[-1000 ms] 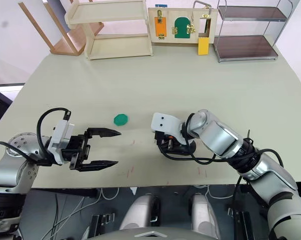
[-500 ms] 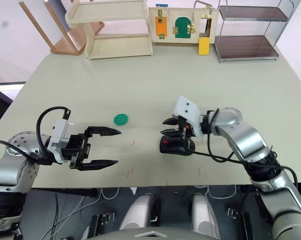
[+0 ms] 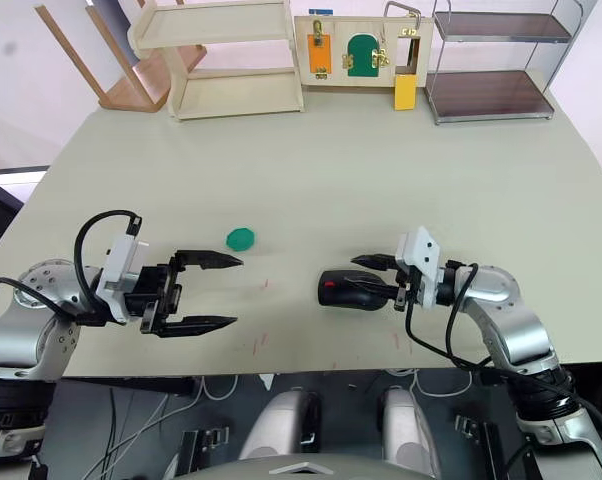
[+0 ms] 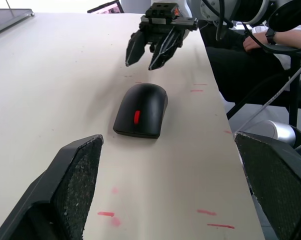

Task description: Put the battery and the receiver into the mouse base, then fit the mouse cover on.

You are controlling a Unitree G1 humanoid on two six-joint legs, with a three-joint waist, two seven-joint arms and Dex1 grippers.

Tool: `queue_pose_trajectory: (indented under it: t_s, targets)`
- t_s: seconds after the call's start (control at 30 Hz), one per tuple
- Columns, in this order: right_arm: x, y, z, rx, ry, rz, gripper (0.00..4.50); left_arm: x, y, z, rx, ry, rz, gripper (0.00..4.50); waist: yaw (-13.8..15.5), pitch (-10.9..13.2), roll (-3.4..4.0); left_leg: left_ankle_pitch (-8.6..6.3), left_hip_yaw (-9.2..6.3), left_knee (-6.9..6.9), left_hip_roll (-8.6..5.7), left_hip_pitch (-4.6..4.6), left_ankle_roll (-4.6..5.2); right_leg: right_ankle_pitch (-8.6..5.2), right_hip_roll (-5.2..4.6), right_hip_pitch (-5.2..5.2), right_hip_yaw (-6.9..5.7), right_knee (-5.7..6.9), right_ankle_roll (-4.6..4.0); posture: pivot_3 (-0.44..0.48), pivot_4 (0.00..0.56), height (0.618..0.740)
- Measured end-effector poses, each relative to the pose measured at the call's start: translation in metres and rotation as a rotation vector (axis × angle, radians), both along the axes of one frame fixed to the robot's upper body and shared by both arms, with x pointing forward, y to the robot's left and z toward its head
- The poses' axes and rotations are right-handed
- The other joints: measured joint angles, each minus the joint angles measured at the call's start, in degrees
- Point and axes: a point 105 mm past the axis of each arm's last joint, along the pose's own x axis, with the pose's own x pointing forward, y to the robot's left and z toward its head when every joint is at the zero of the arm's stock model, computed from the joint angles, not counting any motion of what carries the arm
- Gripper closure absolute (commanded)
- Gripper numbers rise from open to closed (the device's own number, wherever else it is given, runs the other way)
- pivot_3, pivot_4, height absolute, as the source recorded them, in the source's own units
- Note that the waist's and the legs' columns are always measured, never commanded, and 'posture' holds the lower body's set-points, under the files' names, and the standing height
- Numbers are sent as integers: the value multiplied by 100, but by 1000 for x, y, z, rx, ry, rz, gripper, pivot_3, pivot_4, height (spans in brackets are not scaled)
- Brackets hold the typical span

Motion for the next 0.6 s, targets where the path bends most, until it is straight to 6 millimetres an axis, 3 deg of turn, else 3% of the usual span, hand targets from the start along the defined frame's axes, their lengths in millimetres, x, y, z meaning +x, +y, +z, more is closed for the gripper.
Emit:
queue_pose_trajectory:
  t_s: [0.13, 0.43, 0.6]
  targets:
    - [2, -8, -2, 83, -26, -6, 2907, 0, 0, 0, 1, 0, -3, 0, 7, 0, 0, 0, -3, -1, 0, 0, 0, 0, 1, 1, -1, 0, -1, 0, 150, 740]
    - [0, -19, -54, 96, 54, -49, 2907, 0, 0, 1, 2, -2, -7, 0, -1, 1, 2, 6, -2, -1, 0, 4, -10, 0, 2, 2, 0, 5, -1, 0, 150, 740]
    - [0, -14, -58, 104, 72, -41, 2907, 0, 1, 2, 7, 0, -10, 0, -17, -1, -1, 13, -3, -1, 11, 21, -21, -4, 14, 12, 1, 13, -27, 0, 150, 740]
